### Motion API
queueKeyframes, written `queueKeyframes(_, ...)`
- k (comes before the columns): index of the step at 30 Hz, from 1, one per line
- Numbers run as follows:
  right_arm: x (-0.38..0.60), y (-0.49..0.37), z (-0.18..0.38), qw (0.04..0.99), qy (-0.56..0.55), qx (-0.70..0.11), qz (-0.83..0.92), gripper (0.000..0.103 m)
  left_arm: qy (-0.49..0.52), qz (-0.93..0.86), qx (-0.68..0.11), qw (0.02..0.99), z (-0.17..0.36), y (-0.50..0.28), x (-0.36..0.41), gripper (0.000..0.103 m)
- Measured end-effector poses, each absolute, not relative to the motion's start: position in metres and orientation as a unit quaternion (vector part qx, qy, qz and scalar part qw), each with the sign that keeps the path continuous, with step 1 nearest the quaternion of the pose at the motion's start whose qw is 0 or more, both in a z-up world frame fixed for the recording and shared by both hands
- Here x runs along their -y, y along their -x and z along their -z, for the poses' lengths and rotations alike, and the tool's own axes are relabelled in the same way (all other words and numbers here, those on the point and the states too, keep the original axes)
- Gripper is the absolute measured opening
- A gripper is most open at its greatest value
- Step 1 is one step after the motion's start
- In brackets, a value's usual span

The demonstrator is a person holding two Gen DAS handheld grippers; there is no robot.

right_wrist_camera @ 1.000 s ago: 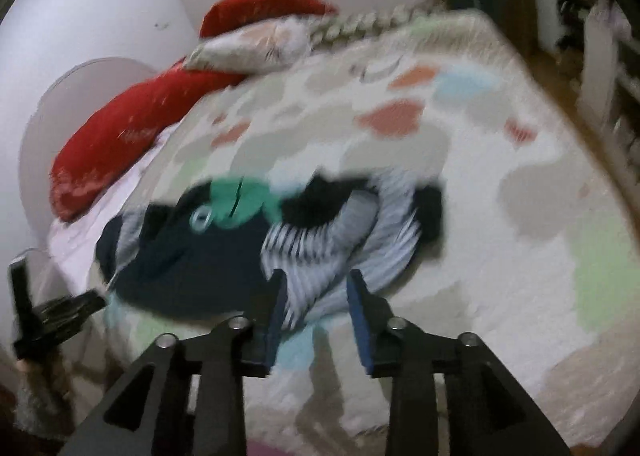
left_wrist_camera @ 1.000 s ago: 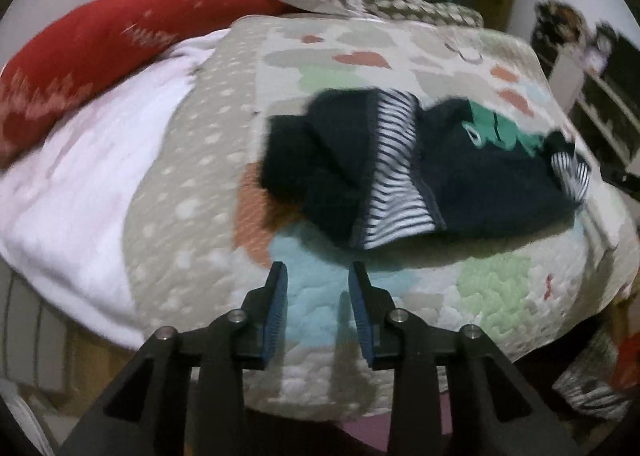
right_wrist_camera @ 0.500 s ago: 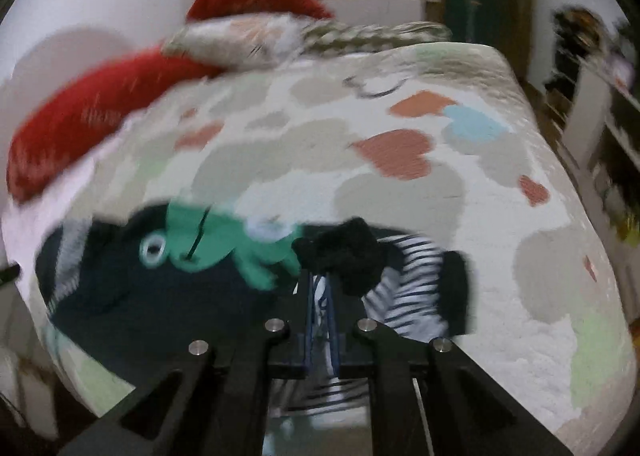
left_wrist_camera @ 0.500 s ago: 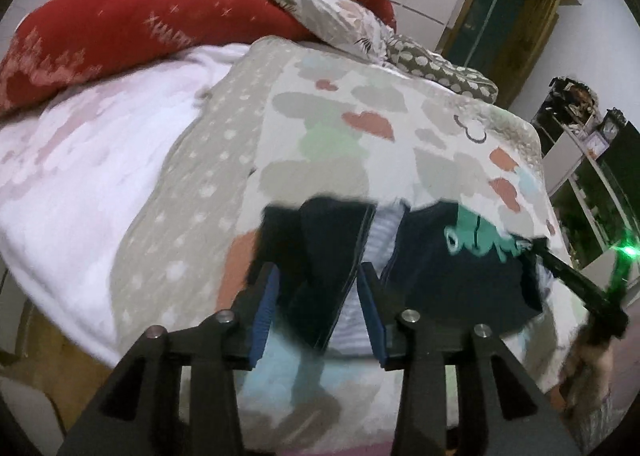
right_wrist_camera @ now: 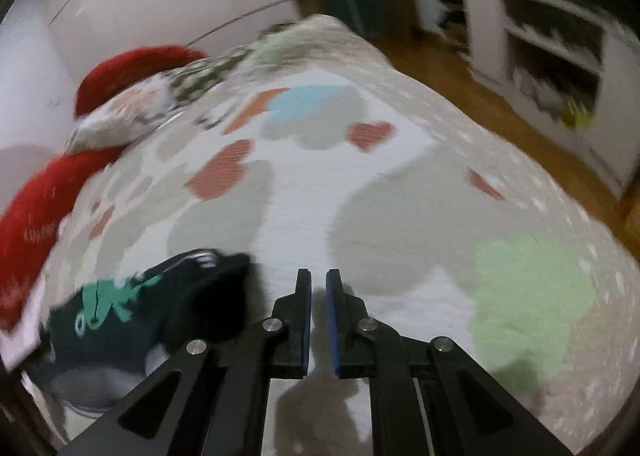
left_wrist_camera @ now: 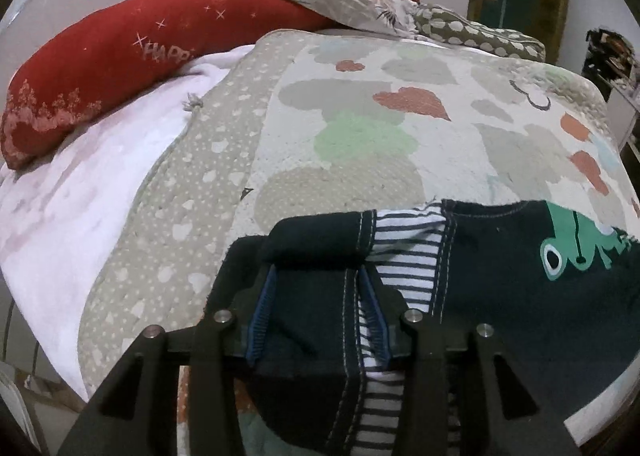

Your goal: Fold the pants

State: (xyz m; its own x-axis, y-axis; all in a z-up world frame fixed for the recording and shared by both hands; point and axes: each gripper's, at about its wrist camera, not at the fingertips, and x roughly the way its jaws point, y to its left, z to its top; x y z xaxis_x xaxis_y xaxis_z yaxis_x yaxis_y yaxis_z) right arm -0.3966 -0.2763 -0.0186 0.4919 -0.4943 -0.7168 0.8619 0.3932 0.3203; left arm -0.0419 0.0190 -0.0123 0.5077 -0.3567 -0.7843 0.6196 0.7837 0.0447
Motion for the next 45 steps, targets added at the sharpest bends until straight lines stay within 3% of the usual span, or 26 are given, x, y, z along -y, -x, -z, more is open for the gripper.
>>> queueKeyframes(6, 0.263, 0.426, -0.011, 0.822, -0.379, -0.183, 0.385, 0.010, -0.096, 0.291, -0.424, 0.852, -0.020, 0.047, -0.041, 0.041)
queueKeyframes(8, 0.255, 0.417, -0.018, 0.844, -0.377, -0.177, 0.339, 0.028, -0.080, 0.301, -0.424, 0.851, -0.030, 0.056, -0.046, 0.041)
queueKeyframes(9, 0.255, 0.410, -0.017, 0.851, -0.382, -0.180, 0.312, 0.053, -0.072, 0.307, -0.427, 0.848, -0.033, 0.061, -0.048, 0.042)
queueKeyframes(10, 0.256, 0.401, -0.014, 0.854, -0.385, -0.188, 0.296, 0.067, -0.065, 0.314, -0.431, 0.843, -0.034, 0.066, -0.049, 0.043)
queueKeyframes(14, 0.262, 0.364, 0.010, 0.847, -0.367, -0.256, 0.288, 0.066, -0.059, 0.329, -0.439, 0.834, -0.035, 0.081, -0.049, 0.044)
queueKeyframes(15, 0.264, 0.358, 0.015, 0.844, -0.368, -0.267, 0.284, 0.038, -0.061, 0.331, -0.440, 0.832, -0.036, 0.085, -0.048, 0.044)
queueKeyframes(16, 0.265, 0.356, 0.020, 0.839, -0.374, -0.279, 0.281, 0.019, -0.065, 0.333, -0.441, 0.831, -0.036, 0.088, -0.046, 0.044)
queueKeyframes(24, 0.256, 0.351, -0.027, 0.882, -0.312, -0.225, 0.273, 0.019, -0.080, 0.327, -0.428, 0.839, -0.035, 0.098, -0.033, 0.044)
queueKeyframes(30, 0.286, 0.348, 0.020, 0.837, -0.349, -0.278, 0.317, 0.037, -0.101, 0.339, -0.432, 0.829, -0.037, 0.108, -0.022, 0.044)
queueKeyframes(32, 0.292, 0.377, 0.029, 0.826, -0.413, -0.233, 0.305, 0.045, -0.110, 0.352, -0.433, 0.823, -0.042, 0.111, -0.013, 0.047)
queueKeyframes(36, 0.286, 0.421, 0.026, 0.818, -0.445, -0.182, 0.317, 0.045, -0.142, 0.405, -0.450, 0.783, -0.048, 0.122, 0.035, 0.055)
queueKeyframes(39, 0.279, 0.437, 0.025, 0.821, -0.472, -0.154, 0.282, 0.053, -0.167, 0.465, -0.466, 0.734, -0.047, 0.140, 0.089, 0.056)
queueKeyframes(45, 0.257, 0.413, 0.028, 0.837, -0.456, -0.181, 0.241, 0.056, -0.228, 0.538, -0.470, 0.662, -0.034, 0.187, 0.197, 0.056)
